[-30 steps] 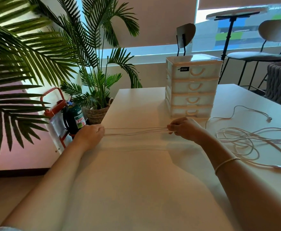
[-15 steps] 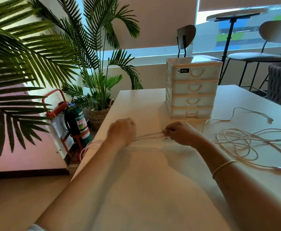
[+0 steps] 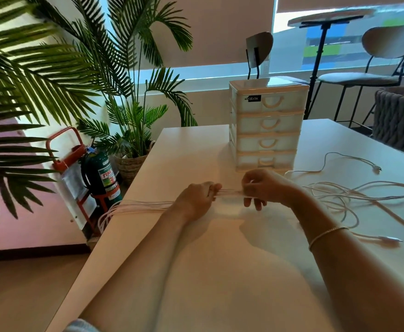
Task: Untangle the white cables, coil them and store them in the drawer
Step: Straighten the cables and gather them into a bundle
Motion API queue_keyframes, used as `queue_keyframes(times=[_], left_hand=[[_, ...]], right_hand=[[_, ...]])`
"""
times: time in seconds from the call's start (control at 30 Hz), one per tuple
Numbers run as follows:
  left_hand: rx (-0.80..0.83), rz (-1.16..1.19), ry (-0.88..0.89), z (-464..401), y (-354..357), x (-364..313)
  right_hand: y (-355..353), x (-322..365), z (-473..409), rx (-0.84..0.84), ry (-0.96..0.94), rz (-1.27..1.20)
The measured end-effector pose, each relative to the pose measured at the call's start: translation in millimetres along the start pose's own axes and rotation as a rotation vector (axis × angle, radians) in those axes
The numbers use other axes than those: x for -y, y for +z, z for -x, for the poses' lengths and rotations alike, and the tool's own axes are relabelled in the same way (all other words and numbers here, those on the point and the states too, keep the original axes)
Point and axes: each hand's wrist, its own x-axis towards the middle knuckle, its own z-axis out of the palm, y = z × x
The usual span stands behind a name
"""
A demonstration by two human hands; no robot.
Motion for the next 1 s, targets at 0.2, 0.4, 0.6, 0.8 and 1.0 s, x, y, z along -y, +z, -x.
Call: queue_keyframes(times=[0.2,0.4,0.6,0.8,1.0], left_hand=[[-0.084,0.012,-0.016,-1,-2,10],[-0.096,-0.021,0.025,-1,-1,9],[-0.075,-0.081,0.045,-1,0,7],[-0.085,-0.079,0.061,-2,1,4],[-0.133,-0.021,0.063,1,-5,6]], right_hand=[[-36,-33,3,-0.302,0.151,0.180],[-13,-17,-12,-0.240,0.056,0.466],[12,10,-6,-0.044,-0.103,0.150],[10,7,-8,-0.132,-0.063,0.151],[-22,-18,-3,-0.295,0.037,0.129]])
